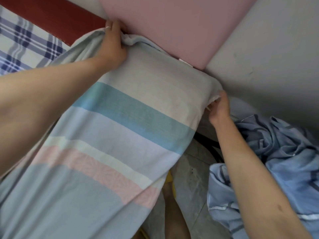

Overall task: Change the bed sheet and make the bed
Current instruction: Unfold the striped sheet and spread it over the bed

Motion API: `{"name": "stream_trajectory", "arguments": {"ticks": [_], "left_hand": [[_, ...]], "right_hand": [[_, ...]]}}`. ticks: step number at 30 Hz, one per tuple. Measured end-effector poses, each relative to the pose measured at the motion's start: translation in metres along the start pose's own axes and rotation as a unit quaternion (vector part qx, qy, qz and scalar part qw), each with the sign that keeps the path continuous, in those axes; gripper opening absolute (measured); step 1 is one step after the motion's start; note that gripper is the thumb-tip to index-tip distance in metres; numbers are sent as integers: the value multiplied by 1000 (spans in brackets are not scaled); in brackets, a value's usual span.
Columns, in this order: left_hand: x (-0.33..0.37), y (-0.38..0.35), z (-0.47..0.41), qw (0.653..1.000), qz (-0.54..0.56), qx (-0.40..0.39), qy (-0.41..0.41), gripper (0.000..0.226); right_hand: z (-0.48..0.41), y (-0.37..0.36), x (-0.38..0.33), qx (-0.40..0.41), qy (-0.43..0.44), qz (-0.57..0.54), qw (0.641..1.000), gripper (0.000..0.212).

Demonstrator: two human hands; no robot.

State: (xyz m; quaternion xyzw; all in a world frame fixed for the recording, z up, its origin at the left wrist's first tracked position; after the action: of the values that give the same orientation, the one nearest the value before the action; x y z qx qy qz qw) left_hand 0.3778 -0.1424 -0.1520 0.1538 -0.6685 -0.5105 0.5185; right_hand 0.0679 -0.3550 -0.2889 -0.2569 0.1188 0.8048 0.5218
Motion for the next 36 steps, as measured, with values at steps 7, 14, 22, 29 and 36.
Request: {"name": "stream_trajectory", "arguments": {"ticks": [7, 14, 22, 29, 36], "left_hand": [[-10, 11, 8, 1000, -26, 0, 7, 49], [-4, 33, 60, 985, 59, 126, 97, 74], [33, -69, 329, 991, 33, 19, 129, 48], [22, -60, 508, 973, -9, 13, 232, 41], [37, -77, 609, 957, 179, -55, 223, 15]], "right_hand": [[0, -25, -38, -72, 34, -25, 997, 8], [9, 46, -22, 176, 118, 24, 977, 38], [79, 23, 161, -26, -130, 38, 990, 40], [166, 46, 263, -105, -219, 85, 966, 22], [175, 56, 258, -164, -89, 152, 971, 18]]}}
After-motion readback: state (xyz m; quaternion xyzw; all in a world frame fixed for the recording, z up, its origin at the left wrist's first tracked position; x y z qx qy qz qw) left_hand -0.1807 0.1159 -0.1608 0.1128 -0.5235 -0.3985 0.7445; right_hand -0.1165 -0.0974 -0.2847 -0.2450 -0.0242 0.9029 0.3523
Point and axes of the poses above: each hand's wrist, its own z-axis away from the middle knuckle, its own y-axis out of the back of the hand, x = y × z, the point moved 10 cm from there along -z, towards the middle knuckle, and after that the axes turned 1 degree about z, right-handed, at the moved point
